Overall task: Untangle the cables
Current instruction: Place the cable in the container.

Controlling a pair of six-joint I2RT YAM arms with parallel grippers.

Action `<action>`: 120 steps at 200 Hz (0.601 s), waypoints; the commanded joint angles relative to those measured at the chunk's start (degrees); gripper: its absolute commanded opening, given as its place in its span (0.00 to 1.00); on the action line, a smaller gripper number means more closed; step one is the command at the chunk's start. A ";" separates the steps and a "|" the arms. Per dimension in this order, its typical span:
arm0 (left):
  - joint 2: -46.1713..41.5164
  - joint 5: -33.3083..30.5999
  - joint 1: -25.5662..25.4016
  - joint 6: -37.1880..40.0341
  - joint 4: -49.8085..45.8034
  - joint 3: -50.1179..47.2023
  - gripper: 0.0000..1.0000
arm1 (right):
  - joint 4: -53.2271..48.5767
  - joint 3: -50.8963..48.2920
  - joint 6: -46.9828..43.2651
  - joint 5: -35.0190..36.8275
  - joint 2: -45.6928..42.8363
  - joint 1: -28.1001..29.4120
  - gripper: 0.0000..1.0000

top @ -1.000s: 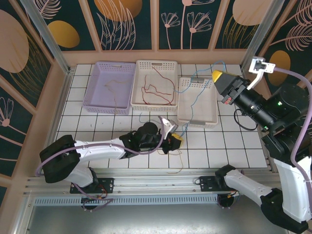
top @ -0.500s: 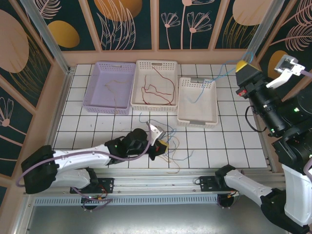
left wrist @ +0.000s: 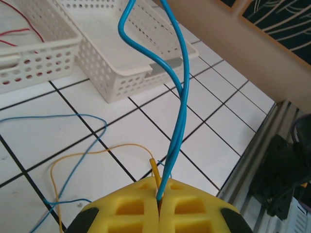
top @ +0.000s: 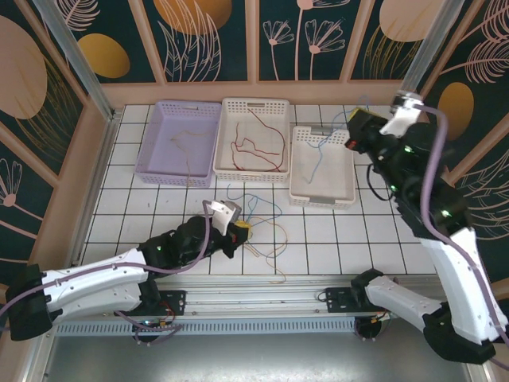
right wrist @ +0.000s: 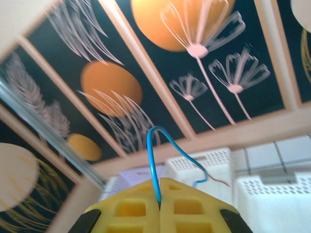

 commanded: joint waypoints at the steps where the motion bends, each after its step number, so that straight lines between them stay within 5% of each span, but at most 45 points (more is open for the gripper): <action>1: -1.59 -3.17 -0.42 -0.98 0.40 1.87 0.00 | 6.06 -4.63 -2.99 2.04 1.39 -1.91 0.00; 63: 0.40 -2.04 -0.43 -1.24 2.03 3.89 0.00 | 17.85 -22.02 3.19 -10.85 7.49 -15.52 0.00; 120: 3.85 -0.29 -0.43 -1.84 4.72 4.11 0.00 | 23.94 -29.80 3.91 -10.53 20.24 -15.57 0.00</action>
